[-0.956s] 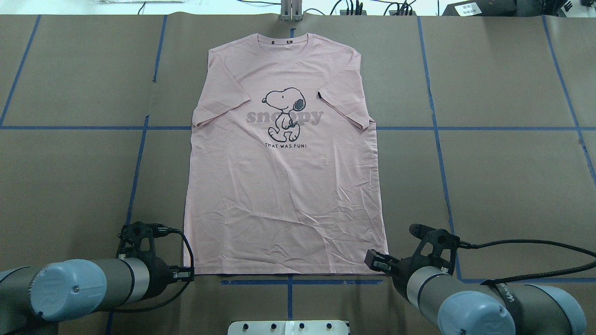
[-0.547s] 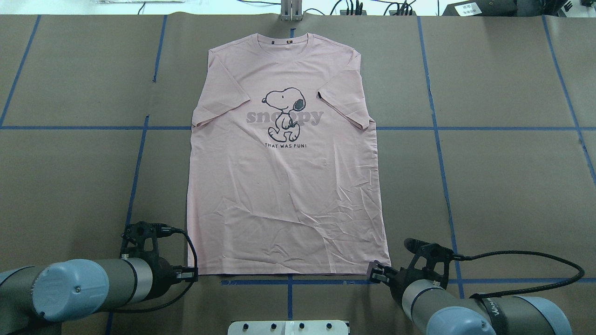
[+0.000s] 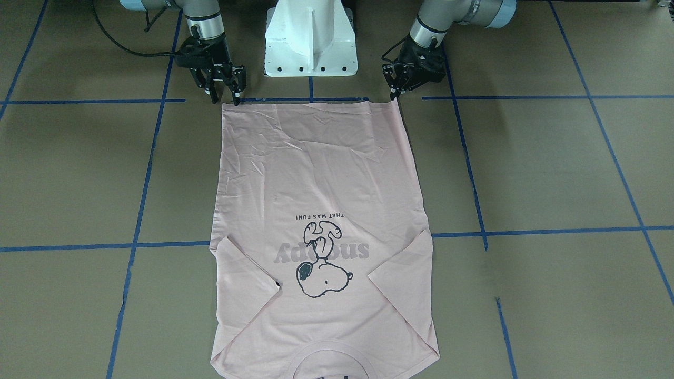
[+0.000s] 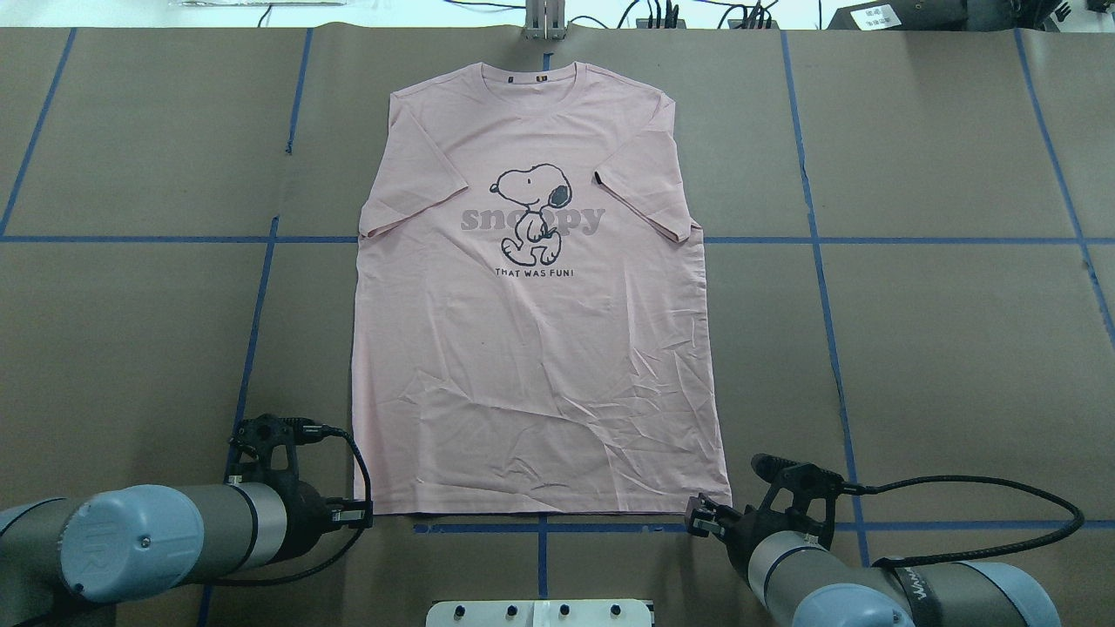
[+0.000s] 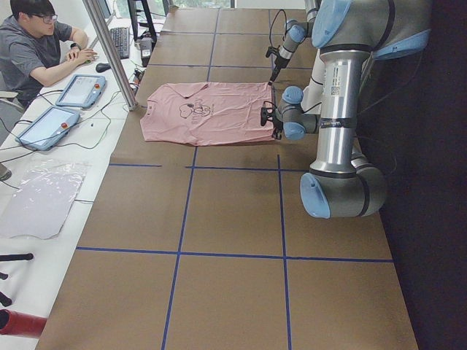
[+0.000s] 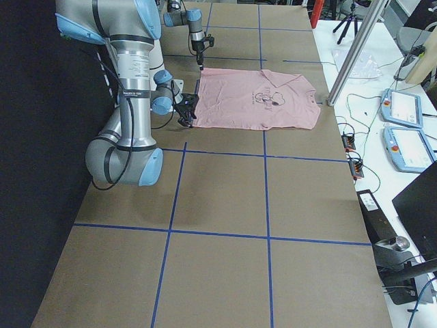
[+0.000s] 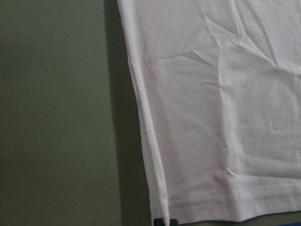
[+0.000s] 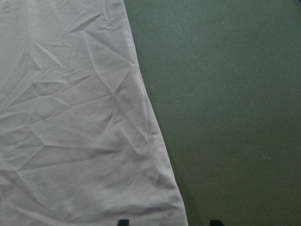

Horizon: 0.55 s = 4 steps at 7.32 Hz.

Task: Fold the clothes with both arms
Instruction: 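Grasp the hem corners with both grippers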

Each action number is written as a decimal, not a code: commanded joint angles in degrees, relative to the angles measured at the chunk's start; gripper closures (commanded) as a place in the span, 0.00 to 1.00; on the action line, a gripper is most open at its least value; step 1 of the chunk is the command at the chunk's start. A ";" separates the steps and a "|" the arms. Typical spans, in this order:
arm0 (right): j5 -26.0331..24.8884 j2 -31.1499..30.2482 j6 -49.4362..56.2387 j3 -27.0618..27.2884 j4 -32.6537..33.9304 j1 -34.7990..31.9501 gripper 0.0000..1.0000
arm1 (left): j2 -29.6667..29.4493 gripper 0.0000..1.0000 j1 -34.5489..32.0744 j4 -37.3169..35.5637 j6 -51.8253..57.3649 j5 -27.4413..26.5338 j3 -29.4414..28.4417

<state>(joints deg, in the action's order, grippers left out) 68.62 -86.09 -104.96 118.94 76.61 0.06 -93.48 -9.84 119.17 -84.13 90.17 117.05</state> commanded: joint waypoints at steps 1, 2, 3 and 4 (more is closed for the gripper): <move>-0.50 0.13 0.02 -0.55 0.03 0.12 0.39 | -0.21 1.00 0.00 0.01 -0.07 -0.08 0.37; -0.50 0.13 0.02 -0.46 0.03 0.12 0.40 | -0.12 1.00 0.00 0.01 -0.07 -0.08 0.63; -0.59 0.13 0.02 -0.55 0.03 0.12 0.47 | -0.12 1.00 -0.09 0.01 -0.07 -0.08 0.64; -1.46 0.13 0.02 -0.98 0.03 0.12 0.48 | -0.12 1.00 0.00 0.01 -0.07 -0.08 0.64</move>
<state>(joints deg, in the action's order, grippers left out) 67.87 -85.96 -104.94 118.32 76.64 0.17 -93.62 -9.87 119.18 -84.20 90.09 117.64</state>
